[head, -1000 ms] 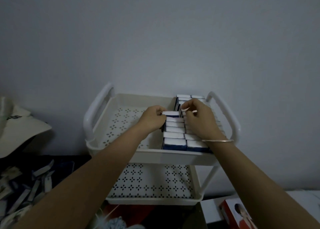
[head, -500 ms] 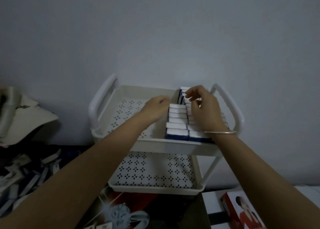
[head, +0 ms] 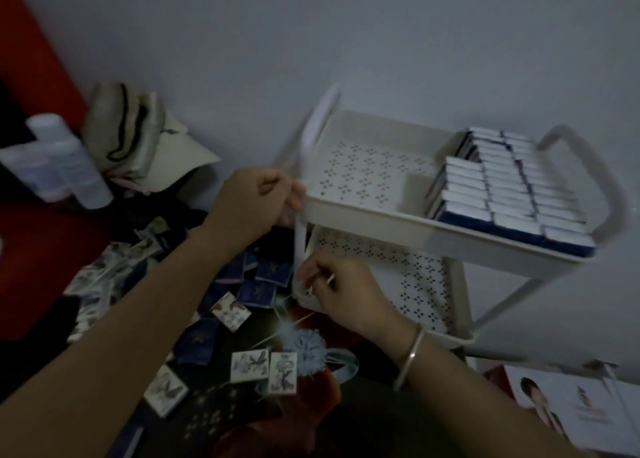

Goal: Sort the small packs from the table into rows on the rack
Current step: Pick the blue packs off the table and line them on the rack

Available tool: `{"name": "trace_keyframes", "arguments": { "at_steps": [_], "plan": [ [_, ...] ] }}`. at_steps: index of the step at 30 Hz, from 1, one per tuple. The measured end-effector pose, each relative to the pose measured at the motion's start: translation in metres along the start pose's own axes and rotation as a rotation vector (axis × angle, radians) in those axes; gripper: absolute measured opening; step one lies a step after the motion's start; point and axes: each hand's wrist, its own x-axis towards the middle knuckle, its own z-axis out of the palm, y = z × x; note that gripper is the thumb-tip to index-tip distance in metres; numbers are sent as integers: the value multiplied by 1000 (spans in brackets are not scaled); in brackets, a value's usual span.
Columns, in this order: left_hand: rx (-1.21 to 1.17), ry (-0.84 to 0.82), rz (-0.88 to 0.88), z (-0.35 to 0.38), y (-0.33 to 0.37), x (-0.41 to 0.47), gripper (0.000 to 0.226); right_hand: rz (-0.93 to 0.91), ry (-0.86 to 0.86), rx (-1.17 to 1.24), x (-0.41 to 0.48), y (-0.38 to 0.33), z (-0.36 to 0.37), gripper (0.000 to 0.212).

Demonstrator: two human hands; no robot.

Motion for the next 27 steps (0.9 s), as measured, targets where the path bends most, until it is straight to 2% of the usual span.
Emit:
{"name": "trace_keyframes", "arguments": {
  "at_steps": [6,9,10,12,14,18,22,27],
  "plan": [
    [261,-10,-319,-34,-118,-34,25,273,-341,-302,29,45,96,28],
    [446,-181,-354,-30,-163,-47,12,351,-612,-558,43,53,133,42],
    [504,-282,-333,-24,-172,-50,12,348,-633,-644,49,55,143,47],
    [592,-467,-271,-11,-187,-51,15,345,-570,-739,67,60,160,57],
    [670,-550,-217,-1,-200,-42,22,313,-575,-753,86,62,166,63],
    [779,-537,-154,11,-225,-10,33,317,-620,-872,121,85,170,66],
    [951,-570,-141,16,-245,4,33,481,-683,-894,141,97,188,64],
    [968,-566,-183,25,-255,6,45,500,-577,-879,150,97,190,75]
  ]
}}
